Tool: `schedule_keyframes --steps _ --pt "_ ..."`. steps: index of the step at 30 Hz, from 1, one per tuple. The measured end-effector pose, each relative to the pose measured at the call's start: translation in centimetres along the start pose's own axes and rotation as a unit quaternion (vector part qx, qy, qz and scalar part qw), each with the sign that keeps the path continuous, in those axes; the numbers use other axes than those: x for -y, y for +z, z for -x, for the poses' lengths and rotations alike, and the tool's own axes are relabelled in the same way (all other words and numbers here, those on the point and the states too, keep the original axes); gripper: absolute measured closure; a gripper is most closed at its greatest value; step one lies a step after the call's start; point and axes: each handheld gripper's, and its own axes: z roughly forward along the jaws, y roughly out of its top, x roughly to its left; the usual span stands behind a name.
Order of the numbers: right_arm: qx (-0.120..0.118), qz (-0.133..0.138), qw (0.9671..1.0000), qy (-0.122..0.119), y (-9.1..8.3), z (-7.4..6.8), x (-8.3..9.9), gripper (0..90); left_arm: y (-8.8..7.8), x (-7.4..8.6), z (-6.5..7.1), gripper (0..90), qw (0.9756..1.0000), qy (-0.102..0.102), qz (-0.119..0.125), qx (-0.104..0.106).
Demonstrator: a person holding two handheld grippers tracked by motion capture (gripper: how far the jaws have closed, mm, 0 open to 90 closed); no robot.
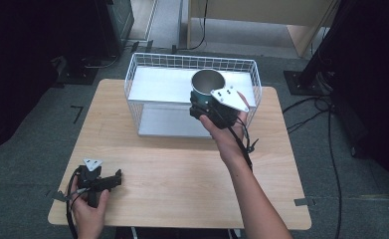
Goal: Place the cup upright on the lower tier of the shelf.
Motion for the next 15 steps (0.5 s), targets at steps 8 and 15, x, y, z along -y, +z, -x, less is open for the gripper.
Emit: schedule_keyframes --steps 8,15 --pt "0.008 -0.003 1.0000 -0.002 1.5 0.6 -0.5 17.3 0.0 0.0 0.0 0.0 1.0000 0.000 0.000 0.000" --pt "0.021 -0.012 0.9997 0.003 3.6 1.4 -0.8 17.3 0.1 -0.1 0.1 0.0 1.0000 0.000 -0.001 -0.002"
